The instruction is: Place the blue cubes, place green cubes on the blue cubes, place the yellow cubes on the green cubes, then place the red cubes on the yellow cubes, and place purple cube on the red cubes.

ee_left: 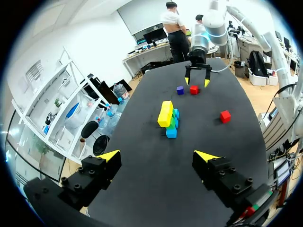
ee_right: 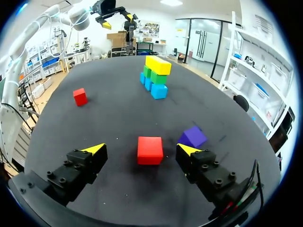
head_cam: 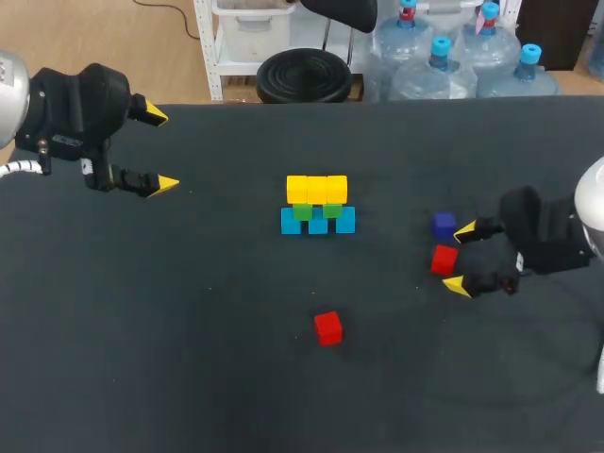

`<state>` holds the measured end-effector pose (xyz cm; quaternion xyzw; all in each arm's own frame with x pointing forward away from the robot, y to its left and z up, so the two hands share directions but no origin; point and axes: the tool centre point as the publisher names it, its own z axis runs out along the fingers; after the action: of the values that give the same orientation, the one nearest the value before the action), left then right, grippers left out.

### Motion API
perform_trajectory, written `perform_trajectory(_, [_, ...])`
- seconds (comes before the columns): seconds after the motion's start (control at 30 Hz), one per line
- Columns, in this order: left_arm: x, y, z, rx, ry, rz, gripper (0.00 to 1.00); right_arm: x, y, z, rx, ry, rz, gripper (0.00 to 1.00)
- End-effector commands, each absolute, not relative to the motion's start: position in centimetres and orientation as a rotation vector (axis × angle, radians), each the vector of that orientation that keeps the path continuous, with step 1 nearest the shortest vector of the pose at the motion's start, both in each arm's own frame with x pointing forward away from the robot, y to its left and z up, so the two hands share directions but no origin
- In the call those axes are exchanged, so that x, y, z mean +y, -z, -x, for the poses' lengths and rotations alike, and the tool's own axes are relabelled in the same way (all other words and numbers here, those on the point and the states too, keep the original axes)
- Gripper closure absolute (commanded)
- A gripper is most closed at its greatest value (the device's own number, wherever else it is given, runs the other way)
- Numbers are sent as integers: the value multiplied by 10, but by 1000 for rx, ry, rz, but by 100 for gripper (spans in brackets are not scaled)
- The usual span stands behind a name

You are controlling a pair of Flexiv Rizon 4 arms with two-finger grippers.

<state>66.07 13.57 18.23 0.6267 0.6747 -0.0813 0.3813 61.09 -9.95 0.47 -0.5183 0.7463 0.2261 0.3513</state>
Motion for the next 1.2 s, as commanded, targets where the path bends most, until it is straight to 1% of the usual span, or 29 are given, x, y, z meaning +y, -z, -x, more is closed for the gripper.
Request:
perform_trajectory(0.03, [138,-181,-660,1711,213,-1598,0,-97,1,-616,1931,-587,1332,5])
perform_trajectory(0.17, [138,-181,-660,1711,213,-1598,0,-96,4,-619,1944,-594,1322,6])
perform_trajectory(0.3, [138,-181,-660,1711,213,-1598,0,-96,7,-620,1955,-596,1322,11])
perform_trajectory(0.33, [138,-181,-660,1711,213,-1598,0,-96,7,-621,1958,-597,1320,16])
perform_trajectory(0.37, [138,-181,-660,1711,213,-1598,0,-96,8,-621,1962,-598,1317,27])
perform_trajectory(0.4, [138,-181,-660,1711,213,-1598,0,-96,9,-622,1967,-598,1315,33])
perform_trajectory(0.43, [138,-181,-660,1711,213,-1598,0,-96,10,-622,1968,-598,1314,38])
perform_trajectory(0.5, [138,-181,-660,1711,213,-1598,0,-96,11,-623,1972,-602,1309,42])
perform_trajectory(0.53, [138,-181,-660,1711,213,-1598,0,-96,11,-623,1973,-603,1308,47])
perform_trajectory(0.67, [138,-181,-660,1711,213,-1598,0,-95,12,-624,1976,-604,1306,50])
perform_trajectory(0.77, [138,-181,-660,1711,213,-1598,0,-93,12,-625,1977,-607,1306,51])
perform_trajectory(0.87, [138,-181,-660,1711,213,-1598,0,-91,11,-625,1974,-609,1310,55])
perform_trajectory(1.07, [138,-181,-660,1711,213,-1598,0,-91,7,-627,1965,-605,1320,78])
perform_trajectory(1.1, [138,-181,-660,1711,213,-1598,0,-91,7,-628,1963,-603,1322,80])
perform_trajectory(1.13, [138,-181,-660,1711,213,-1598,0,-91,6,-628,1963,-602,1323,85])
perform_trajectory(1.2, [138,-181,-660,1711,213,-1598,0,-92,6,-628,1962,-600,1324,87])
